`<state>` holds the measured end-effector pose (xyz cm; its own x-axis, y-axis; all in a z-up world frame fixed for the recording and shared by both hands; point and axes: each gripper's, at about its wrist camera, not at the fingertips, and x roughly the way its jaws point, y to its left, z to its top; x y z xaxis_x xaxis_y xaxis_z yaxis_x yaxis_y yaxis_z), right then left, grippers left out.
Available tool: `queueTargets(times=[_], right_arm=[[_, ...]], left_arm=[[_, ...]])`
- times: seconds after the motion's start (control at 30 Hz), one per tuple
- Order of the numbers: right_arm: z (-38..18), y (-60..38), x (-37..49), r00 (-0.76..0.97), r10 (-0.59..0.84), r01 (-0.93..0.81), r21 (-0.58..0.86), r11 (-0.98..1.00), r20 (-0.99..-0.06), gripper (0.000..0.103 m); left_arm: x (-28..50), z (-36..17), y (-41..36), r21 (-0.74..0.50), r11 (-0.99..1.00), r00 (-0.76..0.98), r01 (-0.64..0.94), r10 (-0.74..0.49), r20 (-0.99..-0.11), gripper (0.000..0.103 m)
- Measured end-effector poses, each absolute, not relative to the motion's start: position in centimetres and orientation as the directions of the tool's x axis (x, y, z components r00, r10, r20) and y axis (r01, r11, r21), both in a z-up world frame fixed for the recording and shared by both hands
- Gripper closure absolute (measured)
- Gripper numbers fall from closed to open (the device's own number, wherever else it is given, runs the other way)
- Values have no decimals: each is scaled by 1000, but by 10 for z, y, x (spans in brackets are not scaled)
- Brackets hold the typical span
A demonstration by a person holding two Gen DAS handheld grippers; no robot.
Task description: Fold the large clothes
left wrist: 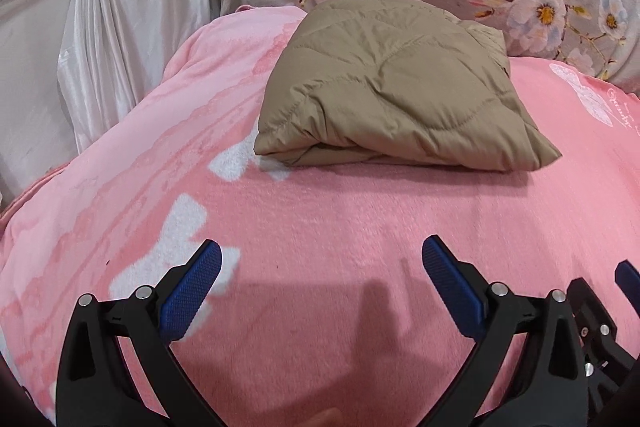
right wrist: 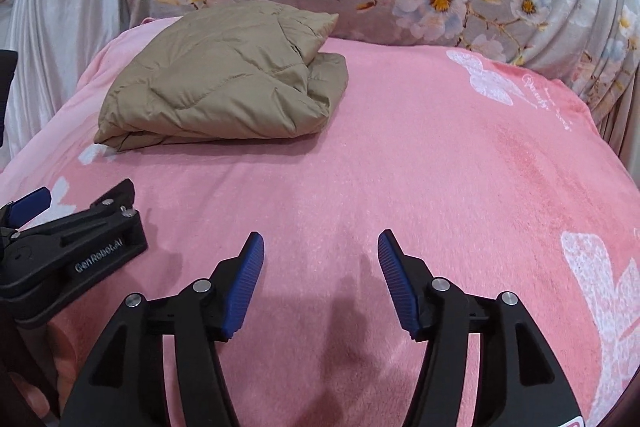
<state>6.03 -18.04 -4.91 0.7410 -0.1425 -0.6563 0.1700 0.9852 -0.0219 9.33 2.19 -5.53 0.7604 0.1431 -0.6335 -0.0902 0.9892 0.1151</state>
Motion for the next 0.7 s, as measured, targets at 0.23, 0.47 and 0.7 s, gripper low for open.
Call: queueTargets(times=[0.23,0.47,0.7], right_arm=[[-51,-181,60,740,-138,166,-20,986,-658,39],[-59,-189,68,708,-99,160,22,987,-699,39],[-59,-186,67,711,-95,155,23,988,-696,39]], left_arm=[[85,-56,18,117,990,765,-81,137,-630,5],[87,-57,15,141,986,758,-87,157,-633,5],[87,-58,13,153,984,756,-90,168,-632,5]])
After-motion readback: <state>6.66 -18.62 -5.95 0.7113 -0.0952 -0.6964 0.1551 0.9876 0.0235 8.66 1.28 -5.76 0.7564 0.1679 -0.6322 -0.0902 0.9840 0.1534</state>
